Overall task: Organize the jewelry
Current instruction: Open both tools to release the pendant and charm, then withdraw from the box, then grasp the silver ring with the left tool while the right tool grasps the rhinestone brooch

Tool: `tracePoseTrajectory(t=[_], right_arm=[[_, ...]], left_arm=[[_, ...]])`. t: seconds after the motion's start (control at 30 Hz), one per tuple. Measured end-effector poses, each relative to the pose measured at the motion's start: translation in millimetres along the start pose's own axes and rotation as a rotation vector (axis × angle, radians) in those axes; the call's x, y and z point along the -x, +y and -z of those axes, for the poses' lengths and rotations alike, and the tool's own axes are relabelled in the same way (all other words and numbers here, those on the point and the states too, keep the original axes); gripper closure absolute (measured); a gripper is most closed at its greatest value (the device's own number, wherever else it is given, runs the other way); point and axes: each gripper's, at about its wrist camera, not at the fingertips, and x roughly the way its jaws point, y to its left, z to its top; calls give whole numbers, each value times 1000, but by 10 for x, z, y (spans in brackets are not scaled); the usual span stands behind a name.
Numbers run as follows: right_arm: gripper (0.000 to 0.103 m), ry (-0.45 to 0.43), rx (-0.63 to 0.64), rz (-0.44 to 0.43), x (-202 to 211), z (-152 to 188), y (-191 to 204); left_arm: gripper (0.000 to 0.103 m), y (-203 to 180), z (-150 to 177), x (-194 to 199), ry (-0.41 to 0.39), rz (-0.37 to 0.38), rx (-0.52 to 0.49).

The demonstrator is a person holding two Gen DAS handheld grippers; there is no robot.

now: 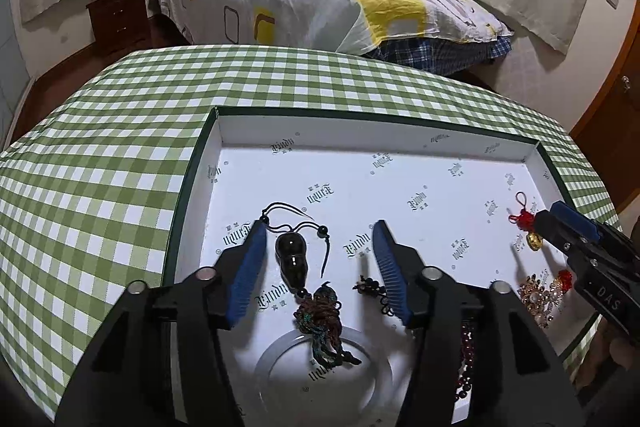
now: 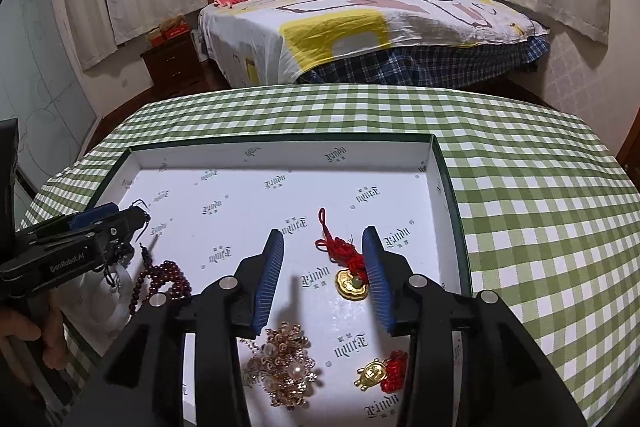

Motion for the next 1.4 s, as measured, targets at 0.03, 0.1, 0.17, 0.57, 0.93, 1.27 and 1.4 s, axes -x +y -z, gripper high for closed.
tracePoseTrajectory(t=[0.03, 0.1, 0.17, 0.57, 0.93, 1.27, 1.4], right_arm=[[62, -4, 4, -1, 23, -3, 17], [62, -9, 6, -3, 64, -4, 33], [62, -17, 7, -7, 127, -7, 42], [62, -82, 9, -14, 717, 162, 99], [62, -102, 2, -12, 1118, 507, 197], [62, -69, -21, 4, 1305, 1001, 152], [62, -39, -29, 11, 1312, 1186, 113]], left_arm=[[44, -5, 1, 27, -5, 2, -1], [42, -12, 3, 78, -15, 4, -2], [40, -20, 12, 156, -31, 4, -7], [34, -134, 243, 905, -156, -6, -38], [34, -191, 597, 1369, -199, -18, -44], [35, -196, 1098, 1487, -170, -47, -63], [35, -207, 1251, 1510, -168, -59, -71]])
